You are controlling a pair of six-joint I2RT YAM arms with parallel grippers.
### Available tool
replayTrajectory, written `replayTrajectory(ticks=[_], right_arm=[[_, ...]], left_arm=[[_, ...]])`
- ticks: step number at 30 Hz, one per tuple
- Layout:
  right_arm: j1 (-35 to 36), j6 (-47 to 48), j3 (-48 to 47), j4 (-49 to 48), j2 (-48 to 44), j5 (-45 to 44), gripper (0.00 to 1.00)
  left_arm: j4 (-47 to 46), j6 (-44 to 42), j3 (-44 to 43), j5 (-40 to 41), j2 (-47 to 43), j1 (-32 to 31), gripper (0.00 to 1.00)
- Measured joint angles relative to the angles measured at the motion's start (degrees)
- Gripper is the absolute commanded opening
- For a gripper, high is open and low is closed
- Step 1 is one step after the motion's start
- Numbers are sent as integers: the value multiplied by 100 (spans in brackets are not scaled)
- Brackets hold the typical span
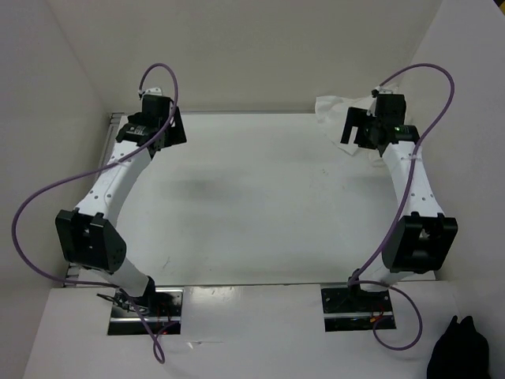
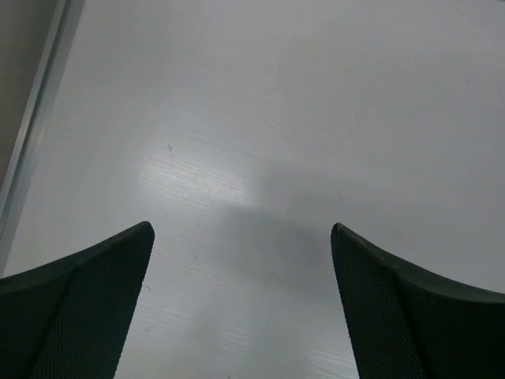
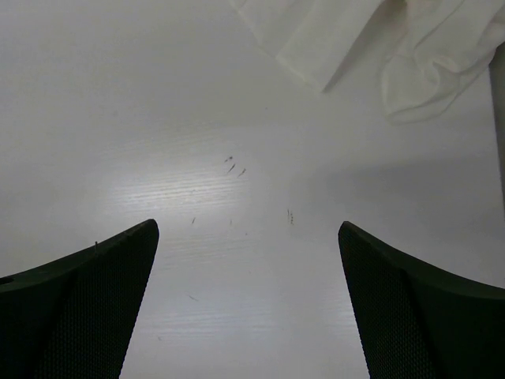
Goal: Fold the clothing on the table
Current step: Grab the skirt from the pile
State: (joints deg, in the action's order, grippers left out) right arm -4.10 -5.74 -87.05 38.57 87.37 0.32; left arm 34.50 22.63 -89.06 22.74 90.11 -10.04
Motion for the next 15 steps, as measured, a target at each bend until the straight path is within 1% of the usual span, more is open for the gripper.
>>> replayTrajectory(ticks=[4,7,10,12,13,15], right_arm=[[0,138,398,-26,20,238,99],[0,374,610,-201,17,402,99],[0,437,723,-446,85,275,99],[0,433,575,-592,323,94,99],[0,431,356,-577,601,0,99],[0,428,-463,-555,1392,-188,99]], left_arm=[[195,317,20,557,35,-133,99],[157,339,236,682,-208,-129,99],[149,352,483,686,-494,-103,99],[138,350,697,629,-706,-85,99],[138,348,815,586,-813,-85,99],[114,348,1049,494,-1021,-85,99]])
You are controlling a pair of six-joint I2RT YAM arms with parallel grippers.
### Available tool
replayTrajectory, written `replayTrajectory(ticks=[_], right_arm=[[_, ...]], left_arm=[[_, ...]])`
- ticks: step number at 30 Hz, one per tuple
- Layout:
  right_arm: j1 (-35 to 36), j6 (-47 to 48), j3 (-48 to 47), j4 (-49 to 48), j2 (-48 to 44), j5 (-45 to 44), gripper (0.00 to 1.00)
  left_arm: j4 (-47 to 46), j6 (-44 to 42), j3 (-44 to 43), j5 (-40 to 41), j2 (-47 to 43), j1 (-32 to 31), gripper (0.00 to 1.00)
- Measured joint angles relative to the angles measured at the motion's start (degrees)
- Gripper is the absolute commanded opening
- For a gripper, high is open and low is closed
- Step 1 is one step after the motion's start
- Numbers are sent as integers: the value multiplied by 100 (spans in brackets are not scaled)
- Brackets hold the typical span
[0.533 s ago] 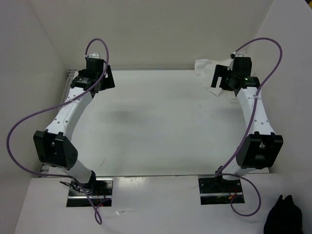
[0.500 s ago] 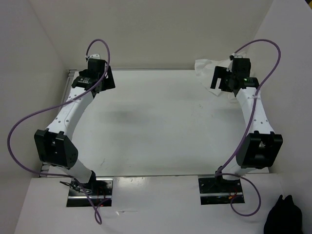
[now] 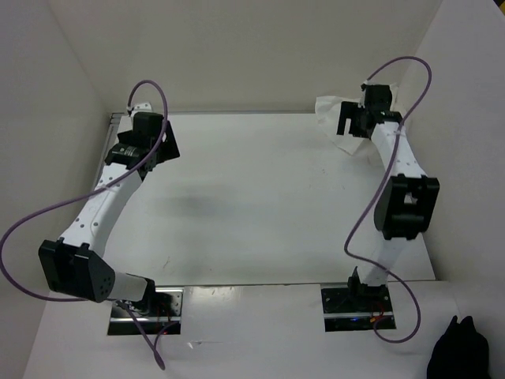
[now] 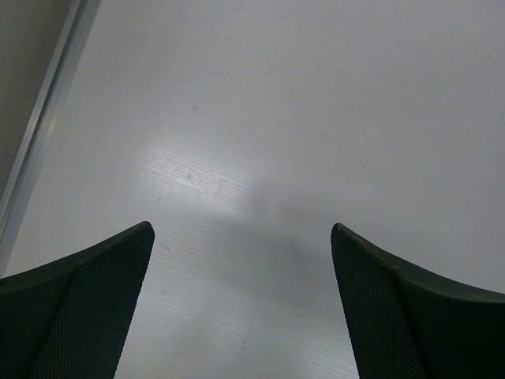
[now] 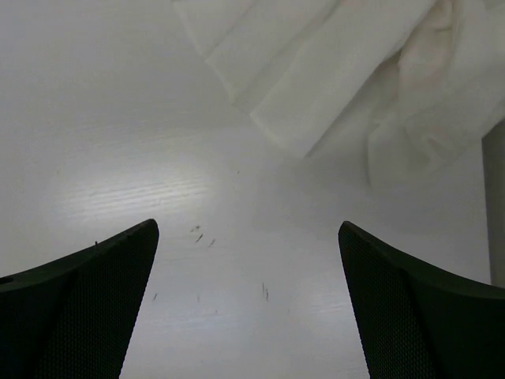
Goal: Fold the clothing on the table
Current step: Grab the skirt from the pile
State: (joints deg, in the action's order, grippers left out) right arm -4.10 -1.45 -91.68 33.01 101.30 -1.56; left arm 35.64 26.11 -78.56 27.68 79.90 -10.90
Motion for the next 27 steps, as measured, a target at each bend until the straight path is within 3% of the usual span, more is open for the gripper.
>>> replayTrajectory(ticks=[3,8,17,24,27], right_arm=[[-33,35,-1449,4,1403,-131,99],[-44,175,-2605,13,2774,-151,99],[-127,92,-4133,-103,3888,-1532,99],[-332,116,-5090,-81,4798,-1987,99],[-339,192,-5176,2,5051,-2079,85]], left_arm=[[-26,0,339,-313,-315,42,99],[-181,90,649,-1064,-660,225,99],[-164,479,1394,-1602,-1530,258,99],[203,852,1805,-1602,-2546,258,99],[284,898,1805,-1602,-2656,258,99]])
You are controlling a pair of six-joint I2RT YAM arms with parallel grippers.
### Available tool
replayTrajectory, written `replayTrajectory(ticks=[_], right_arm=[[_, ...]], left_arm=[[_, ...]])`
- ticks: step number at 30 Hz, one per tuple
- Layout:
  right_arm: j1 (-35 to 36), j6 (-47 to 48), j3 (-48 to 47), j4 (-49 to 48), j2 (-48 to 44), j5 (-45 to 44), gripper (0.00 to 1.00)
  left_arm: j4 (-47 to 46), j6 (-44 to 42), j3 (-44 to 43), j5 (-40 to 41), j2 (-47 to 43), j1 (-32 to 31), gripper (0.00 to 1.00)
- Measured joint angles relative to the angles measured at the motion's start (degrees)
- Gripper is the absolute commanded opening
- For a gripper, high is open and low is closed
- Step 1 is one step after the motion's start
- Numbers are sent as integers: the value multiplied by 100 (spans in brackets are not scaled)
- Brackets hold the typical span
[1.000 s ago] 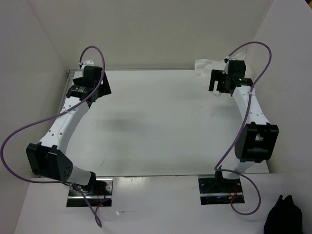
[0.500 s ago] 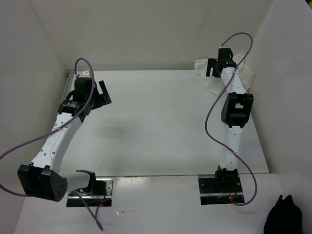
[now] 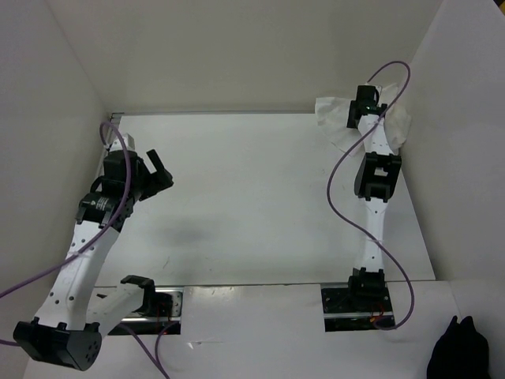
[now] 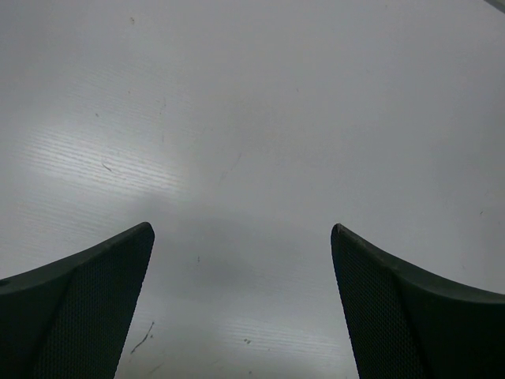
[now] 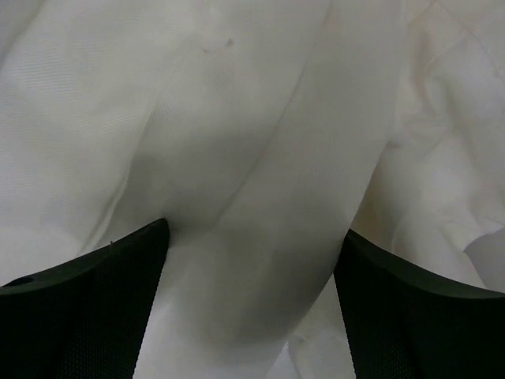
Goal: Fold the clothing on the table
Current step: Grab the skirt from the pile, then move the skirt to the center of the board
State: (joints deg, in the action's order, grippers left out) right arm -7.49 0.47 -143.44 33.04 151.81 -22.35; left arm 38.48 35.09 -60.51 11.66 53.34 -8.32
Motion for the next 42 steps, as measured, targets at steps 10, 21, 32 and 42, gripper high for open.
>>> replayTrajectory(ticks=[10,21,32,42], right_arm=[[214,330,-2833,1270,1646,-35,0],[1362,949,-2103,3226,-911,3794,40],[2490,1757,3915,3279,-5112,6669,100],[1561,380,5121,780,-6699,5106,100]], left_arm=[[293,-256,-389,26,1185,0,99],[-186,-374,-1075,11,1530,0,99],[-898,-1093,-1051,-4,2302,-50,99],[-1657,-1187,-925,-710,2747,-304,99]])
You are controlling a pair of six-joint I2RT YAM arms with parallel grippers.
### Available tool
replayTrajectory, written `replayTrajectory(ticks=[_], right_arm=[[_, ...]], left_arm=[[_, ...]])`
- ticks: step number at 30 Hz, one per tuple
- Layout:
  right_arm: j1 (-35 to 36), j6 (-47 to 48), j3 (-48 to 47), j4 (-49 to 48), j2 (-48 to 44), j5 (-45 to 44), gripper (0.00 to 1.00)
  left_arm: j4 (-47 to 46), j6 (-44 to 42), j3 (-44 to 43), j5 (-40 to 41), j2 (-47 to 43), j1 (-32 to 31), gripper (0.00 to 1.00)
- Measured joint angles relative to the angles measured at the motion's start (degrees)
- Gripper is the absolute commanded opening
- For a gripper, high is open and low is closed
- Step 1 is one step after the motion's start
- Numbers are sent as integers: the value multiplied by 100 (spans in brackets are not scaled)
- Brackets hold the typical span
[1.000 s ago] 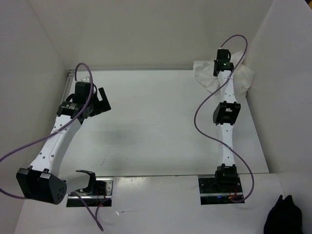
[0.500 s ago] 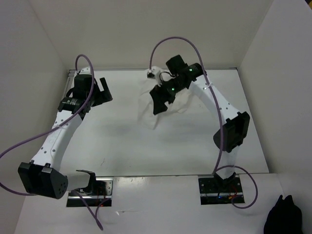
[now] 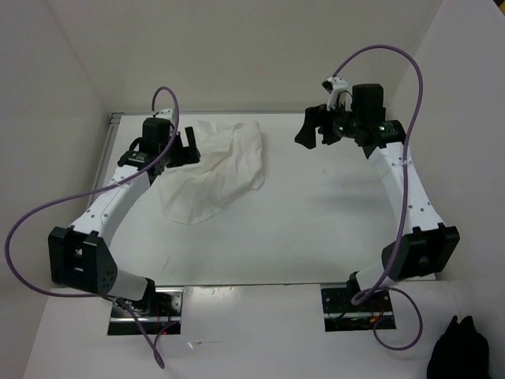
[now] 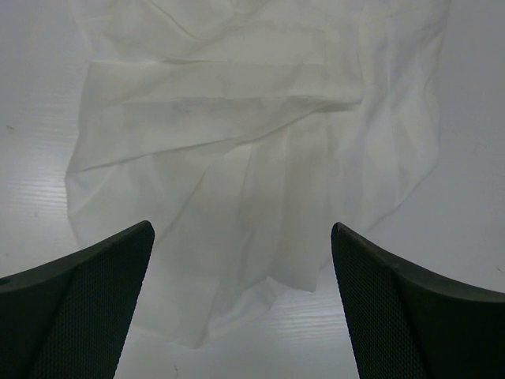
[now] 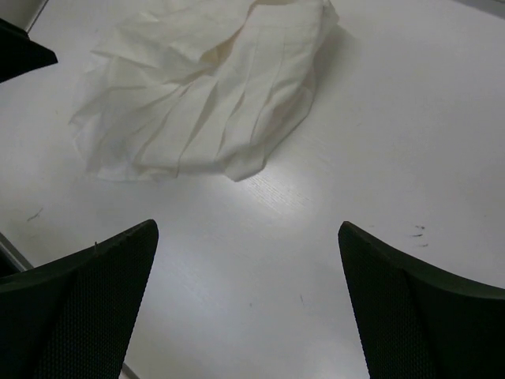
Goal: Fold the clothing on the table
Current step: Move the skirt to the center of the board, then flatten the skirt out
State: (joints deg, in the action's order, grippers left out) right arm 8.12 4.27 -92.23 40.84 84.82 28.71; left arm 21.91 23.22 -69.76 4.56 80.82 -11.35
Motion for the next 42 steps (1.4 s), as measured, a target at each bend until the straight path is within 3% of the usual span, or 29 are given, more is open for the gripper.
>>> replayTrajectory(ticks=[4,8,12,16,23,30,39,42], right_arm=[[-94,-199,275,-284,483,13,100],[-208,-409,503,-363,925,63,100],[-352,-597,610,-546,968,236,100],[-492,-638,817,-763,964,334,100],[-621,-643,1349,-739,962,542,100],[-813,-614,1410,-734,962,828,100],[-1064,-389,1410,-643,962,881,100],[-1069,-280,1410,-535,962,881,100]], left_arm=[[-101,116,-435,-343,809,0,99],[4,286,-2120,-249,2234,-138,99],[44,417,-3471,-26,3357,-568,99],[208,330,-3847,216,3860,-1172,99],[636,-234,-3740,1054,3910,-1720,99],[-221,-2135,-2063,2653,3189,-1738,97],[-1115,-3904,-1598,2653,3187,-1718,88],[-1355,-4103,-1598,2476,3187,-1598,50]])
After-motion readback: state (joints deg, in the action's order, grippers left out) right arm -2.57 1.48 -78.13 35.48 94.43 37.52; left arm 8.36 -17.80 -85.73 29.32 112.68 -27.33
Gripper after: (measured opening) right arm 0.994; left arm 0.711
